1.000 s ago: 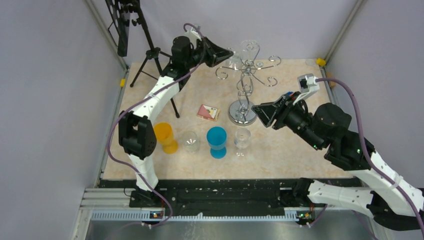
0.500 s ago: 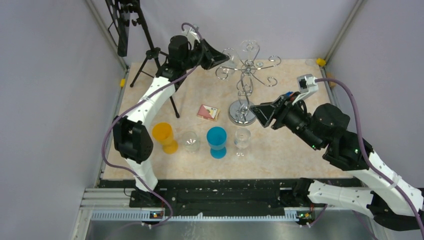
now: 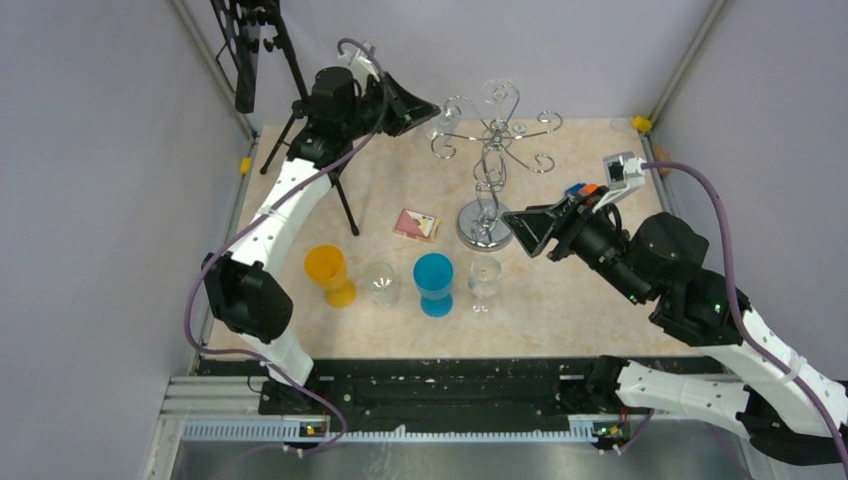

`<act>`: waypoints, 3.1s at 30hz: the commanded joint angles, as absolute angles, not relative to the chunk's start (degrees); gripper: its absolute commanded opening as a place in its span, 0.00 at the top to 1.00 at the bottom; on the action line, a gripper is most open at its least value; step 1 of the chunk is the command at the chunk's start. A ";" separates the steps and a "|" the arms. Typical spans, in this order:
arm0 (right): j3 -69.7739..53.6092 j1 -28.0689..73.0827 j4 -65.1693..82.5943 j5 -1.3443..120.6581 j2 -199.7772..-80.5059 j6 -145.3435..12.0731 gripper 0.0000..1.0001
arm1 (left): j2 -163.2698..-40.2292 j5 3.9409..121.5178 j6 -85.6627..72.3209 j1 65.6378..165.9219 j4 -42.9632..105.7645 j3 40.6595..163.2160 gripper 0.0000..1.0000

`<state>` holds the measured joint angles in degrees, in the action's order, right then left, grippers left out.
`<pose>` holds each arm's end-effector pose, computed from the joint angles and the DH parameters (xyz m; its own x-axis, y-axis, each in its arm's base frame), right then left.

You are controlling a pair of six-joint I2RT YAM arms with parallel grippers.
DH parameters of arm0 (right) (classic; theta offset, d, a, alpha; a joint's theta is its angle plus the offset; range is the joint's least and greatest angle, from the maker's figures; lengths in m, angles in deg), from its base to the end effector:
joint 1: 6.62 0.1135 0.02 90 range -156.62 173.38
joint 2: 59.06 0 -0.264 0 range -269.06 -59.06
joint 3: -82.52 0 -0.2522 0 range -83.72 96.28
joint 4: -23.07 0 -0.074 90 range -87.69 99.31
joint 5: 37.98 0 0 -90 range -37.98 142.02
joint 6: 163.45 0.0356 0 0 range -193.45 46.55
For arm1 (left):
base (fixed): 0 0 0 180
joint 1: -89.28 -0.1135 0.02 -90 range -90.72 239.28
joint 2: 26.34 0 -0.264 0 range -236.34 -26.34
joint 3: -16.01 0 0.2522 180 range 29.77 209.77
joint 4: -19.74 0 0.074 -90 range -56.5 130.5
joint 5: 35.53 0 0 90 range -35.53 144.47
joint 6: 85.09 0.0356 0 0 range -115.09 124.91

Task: Take the wine glass off the wine glass rack

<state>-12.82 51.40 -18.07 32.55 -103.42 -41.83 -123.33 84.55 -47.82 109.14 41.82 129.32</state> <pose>0.0795 0.1050 0.4596 -0.3334 0.3994 -0.8540 -0.5266 0.6725 0.5201 0.3687 -0.1521 0.4359 -0.6643 -0.4922 -0.5625 0.3869 0.4174 -0.8222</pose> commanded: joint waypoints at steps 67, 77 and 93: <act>-21.08 48.18 50.92 45.05 -111.29 -33.67 0.46 | -100.51 71.92 -111.92 125.67 -14.01 110.89 1.00; -21.40 47.35 57.12 53.93 -111.30 -35.93 0.73 | -100.15 71.18 -112.56 127.02 -14.90 109.89 1.00; -16.57 47.35 52.60 55.15 -112.37 -39.13 1.00 | -102.60 76.08 -101.78 126.90 -11.34 117.37 0.69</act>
